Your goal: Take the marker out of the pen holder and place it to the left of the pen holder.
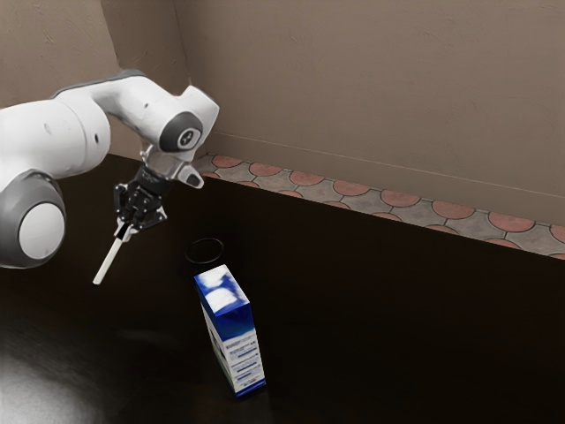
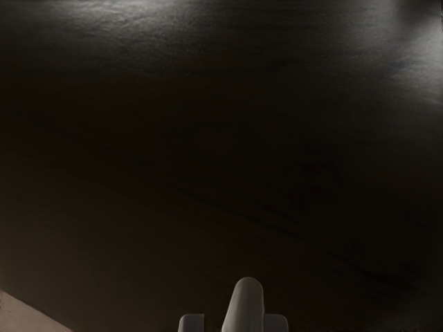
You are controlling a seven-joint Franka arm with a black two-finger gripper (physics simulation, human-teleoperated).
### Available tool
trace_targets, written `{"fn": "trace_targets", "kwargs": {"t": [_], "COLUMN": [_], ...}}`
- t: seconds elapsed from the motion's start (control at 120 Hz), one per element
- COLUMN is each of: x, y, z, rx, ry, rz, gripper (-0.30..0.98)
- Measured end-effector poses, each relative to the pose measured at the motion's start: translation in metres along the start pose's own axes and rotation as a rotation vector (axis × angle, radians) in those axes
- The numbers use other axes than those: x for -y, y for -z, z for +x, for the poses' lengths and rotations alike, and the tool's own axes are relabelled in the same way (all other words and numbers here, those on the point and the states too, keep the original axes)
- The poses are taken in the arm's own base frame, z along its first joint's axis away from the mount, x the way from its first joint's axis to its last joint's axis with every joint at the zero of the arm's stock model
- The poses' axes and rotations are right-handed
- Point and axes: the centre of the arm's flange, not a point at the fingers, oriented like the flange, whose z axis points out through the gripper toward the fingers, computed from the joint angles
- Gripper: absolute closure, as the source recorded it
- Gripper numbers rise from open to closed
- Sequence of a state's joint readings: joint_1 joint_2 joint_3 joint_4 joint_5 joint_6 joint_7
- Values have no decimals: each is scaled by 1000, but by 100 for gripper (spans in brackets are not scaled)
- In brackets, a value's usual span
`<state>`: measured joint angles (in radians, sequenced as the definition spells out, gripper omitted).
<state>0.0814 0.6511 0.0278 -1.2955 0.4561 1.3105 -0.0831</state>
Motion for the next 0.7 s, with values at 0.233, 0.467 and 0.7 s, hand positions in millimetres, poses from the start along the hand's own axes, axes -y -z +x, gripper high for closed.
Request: {"fn": "trace_targets", "kwargs": {"t": [0.233,0.467,0.7], "x": [-3,79,57], "y": [1,74,149], "z": [-1,-70,-215], "rx": [6,-229,-553], "ry": [-41,-28,-147], "rz": [-4,-295,-365], "gripper": [32,11,4]}}
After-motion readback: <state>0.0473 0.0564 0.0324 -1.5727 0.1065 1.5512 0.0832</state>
